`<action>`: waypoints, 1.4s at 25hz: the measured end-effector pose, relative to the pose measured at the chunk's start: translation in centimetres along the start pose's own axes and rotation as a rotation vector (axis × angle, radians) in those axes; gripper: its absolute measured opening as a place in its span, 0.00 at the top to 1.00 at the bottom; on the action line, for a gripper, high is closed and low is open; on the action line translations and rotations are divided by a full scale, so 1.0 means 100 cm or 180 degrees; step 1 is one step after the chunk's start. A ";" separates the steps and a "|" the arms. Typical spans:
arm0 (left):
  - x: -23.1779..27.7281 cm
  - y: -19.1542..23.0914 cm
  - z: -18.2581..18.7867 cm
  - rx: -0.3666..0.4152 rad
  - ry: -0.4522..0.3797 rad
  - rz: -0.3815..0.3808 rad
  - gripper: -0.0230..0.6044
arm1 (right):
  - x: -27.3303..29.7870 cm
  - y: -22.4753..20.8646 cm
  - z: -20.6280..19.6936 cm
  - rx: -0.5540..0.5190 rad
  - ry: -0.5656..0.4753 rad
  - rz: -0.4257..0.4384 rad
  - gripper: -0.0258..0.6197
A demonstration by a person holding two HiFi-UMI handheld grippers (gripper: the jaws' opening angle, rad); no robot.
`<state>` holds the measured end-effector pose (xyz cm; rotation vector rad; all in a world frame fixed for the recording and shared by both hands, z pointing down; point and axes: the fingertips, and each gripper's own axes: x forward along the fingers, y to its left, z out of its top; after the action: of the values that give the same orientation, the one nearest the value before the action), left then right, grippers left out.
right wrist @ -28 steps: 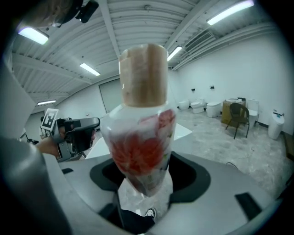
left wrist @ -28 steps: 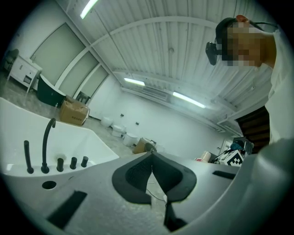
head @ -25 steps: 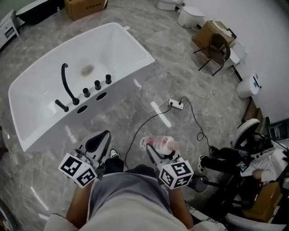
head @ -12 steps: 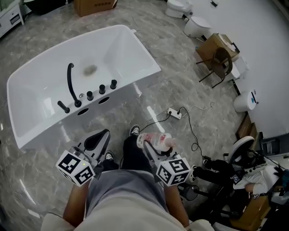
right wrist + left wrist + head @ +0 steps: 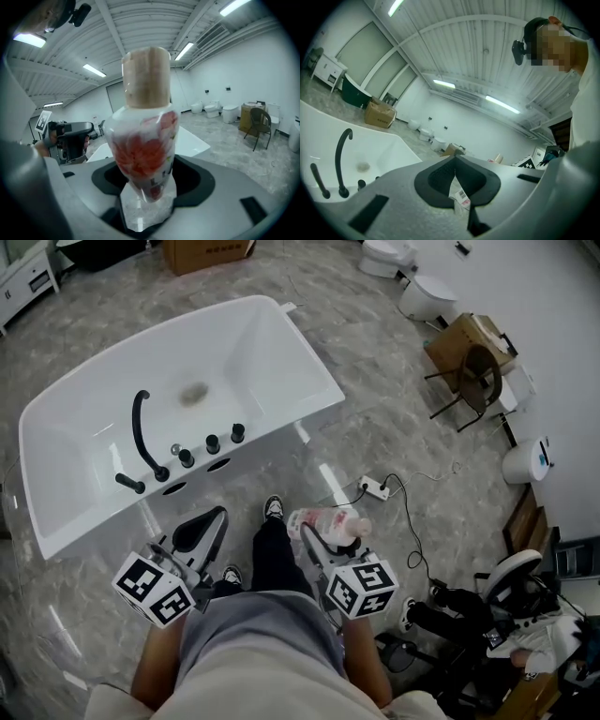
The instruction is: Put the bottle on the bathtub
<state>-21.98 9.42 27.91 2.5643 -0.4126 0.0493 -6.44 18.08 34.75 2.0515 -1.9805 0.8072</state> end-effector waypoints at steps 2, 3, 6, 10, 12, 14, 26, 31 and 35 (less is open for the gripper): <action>0.025 0.006 0.009 0.0025 0.0006 0.0022 0.95 | 0.017 -0.020 0.013 -0.0016 0.0001 0.0028 0.54; 0.038 0.009 0.012 0.0033 0.0013 0.0039 0.95 | 0.025 -0.030 0.019 -0.0017 0.0010 0.0049 0.54; 0.075 0.019 0.020 0.0011 0.0044 0.0108 0.95 | 0.049 -0.058 0.035 -0.0006 0.0052 0.0126 0.54; 0.126 0.031 0.035 0.0002 0.0068 0.0187 0.95 | 0.080 -0.094 0.060 -0.0033 0.0090 0.0237 0.54; 0.146 0.040 0.043 0.0006 0.0072 0.0223 0.95 | 0.098 -0.108 0.070 -0.0048 0.0111 0.0302 0.54; 0.166 0.049 0.047 0.0003 0.0073 0.0267 0.95 | 0.115 -0.121 0.078 -0.0063 0.0136 0.0374 0.54; 0.280 0.084 0.085 0.0048 0.0016 0.0578 0.95 | 0.204 -0.196 0.136 -0.0247 0.0254 0.0826 0.54; 0.291 0.094 0.087 0.0006 -0.0023 0.0773 0.95 | 0.231 -0.212 0.144 -0.0324 0.0316 0.0963 0.54; 0.290 0.101 0.077 -0.0029 0.0008 0.0910 0.95 | 0.250 -0.218 0.137 -0.0328 0.0378 0.1018 0.54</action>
<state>2.21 -10.86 29.81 2.4770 -0.7734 0.1536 17.25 -8.14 40.82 1.6144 -2.2615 0.8413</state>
